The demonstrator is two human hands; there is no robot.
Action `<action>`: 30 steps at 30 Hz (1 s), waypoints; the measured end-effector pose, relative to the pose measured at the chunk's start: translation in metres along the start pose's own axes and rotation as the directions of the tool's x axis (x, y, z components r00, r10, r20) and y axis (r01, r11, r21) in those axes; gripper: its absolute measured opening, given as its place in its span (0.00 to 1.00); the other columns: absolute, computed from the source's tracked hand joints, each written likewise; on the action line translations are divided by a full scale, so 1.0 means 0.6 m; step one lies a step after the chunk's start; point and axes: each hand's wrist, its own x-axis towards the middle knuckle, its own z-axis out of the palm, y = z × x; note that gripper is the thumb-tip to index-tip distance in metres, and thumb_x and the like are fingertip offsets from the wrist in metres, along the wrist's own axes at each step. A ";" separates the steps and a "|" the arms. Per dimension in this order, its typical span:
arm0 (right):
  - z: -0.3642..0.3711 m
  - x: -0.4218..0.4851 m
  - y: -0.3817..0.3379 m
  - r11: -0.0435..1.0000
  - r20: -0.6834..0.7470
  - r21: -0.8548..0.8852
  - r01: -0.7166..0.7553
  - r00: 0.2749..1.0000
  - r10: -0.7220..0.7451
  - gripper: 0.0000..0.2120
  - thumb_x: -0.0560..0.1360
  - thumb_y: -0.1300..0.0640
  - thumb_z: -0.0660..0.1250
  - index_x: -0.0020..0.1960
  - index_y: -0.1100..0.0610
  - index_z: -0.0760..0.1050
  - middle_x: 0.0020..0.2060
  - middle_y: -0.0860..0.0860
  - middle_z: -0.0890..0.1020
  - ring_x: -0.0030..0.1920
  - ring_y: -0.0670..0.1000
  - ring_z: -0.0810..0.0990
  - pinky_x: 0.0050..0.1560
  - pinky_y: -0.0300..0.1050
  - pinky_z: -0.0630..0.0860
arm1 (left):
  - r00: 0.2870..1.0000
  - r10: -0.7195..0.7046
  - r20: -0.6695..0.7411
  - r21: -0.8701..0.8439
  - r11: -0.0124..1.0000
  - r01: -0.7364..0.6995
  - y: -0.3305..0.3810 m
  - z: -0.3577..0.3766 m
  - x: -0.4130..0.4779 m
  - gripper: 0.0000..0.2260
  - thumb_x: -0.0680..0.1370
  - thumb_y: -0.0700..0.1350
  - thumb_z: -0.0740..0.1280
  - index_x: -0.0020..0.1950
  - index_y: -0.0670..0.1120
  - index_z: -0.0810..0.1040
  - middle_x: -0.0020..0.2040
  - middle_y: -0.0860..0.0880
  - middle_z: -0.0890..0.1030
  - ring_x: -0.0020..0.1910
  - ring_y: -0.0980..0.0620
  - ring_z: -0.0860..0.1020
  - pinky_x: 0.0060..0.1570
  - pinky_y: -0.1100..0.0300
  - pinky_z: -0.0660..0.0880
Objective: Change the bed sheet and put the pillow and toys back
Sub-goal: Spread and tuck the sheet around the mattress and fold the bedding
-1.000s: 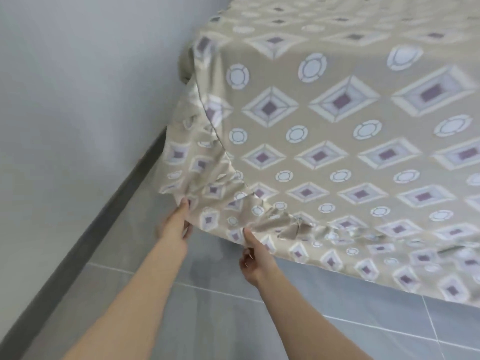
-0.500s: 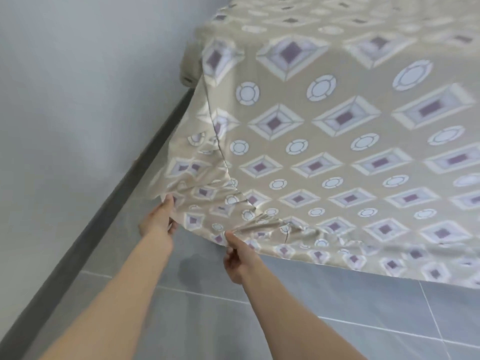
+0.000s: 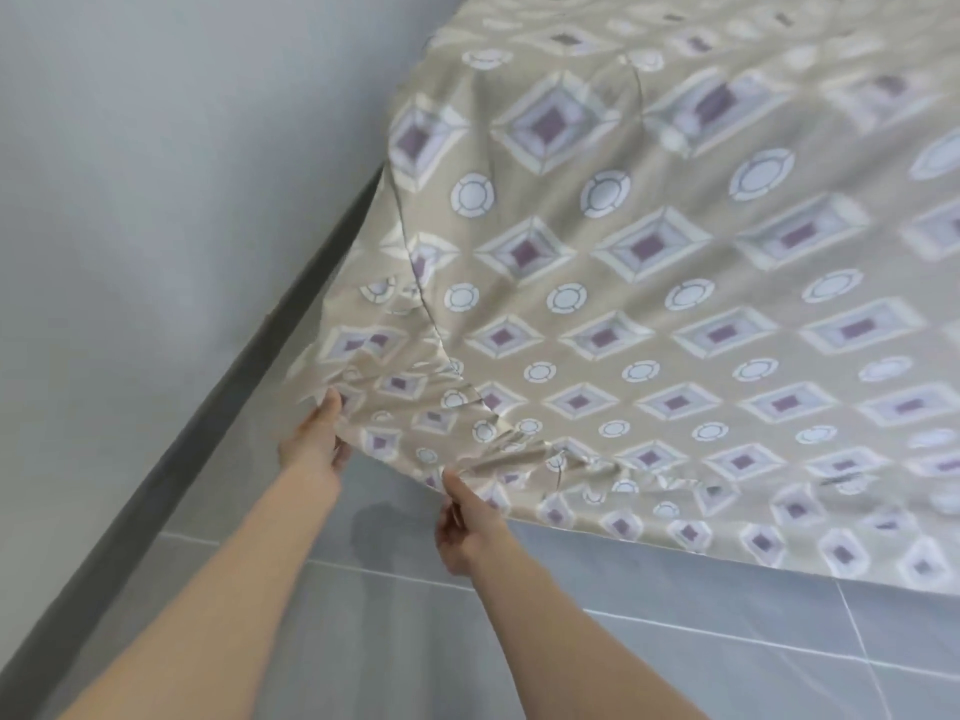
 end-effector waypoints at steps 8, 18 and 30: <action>-0.017 -0.023 -0.001 0.994 0.101 0.101 -0.040 0.994 0.030 0.05 0.70 0.58 0.75 0.39 0.56 0.79 0.32 0.45 0.83 0.33 0.46 0.72 0.31 0.35 0.67 | 0.938 -0.049 0.344 0.074 0.997 0.025 0.014 0.004 -0.048 0.11 0.73 0.33 0.65 0.42 0.50 0.76 0.40 0.54 0.82 0.41 0.58 0.79 0.47 0.59 0.73; 0.007 -0.018 0.035 0.998 0.031 -0.043 -0.048 0.998 0.049 0.08 0.71 0.56 0.75 0.40 0.54 0.76 0.30 0.45 0.78 0.19 0.41 0.68 0.21 0.31 0.66 | 0.956 0.249 0.156 0.113 0.957 -0.268 0.066 0.018 -0.082 0.10 0.74 0.52 0.71 0.47 0.48 0.76 0.47 0.53 0.82 0.47 0.56 0.80 0.51 0.64 0.77; 0.063 0.011 0.054 0.981 -0.052 -0.173 -0.092 0.995 0.084 0.07 0.68 0.57 0.78 0.40 0.53 0.80 0.35 0.43 0.82 0.22 0.43 0.58 0.19 0.32 0.61 | 0.949 0.309 -0.062 0.188 0.938 -0.293 0.105 0.037 -0.016 0.15 0.72 0.58 0.71 0.37 0.50 0.70 0.35 0.56 0.74 0.32 0.60 0.72 0.34 0.66 0.69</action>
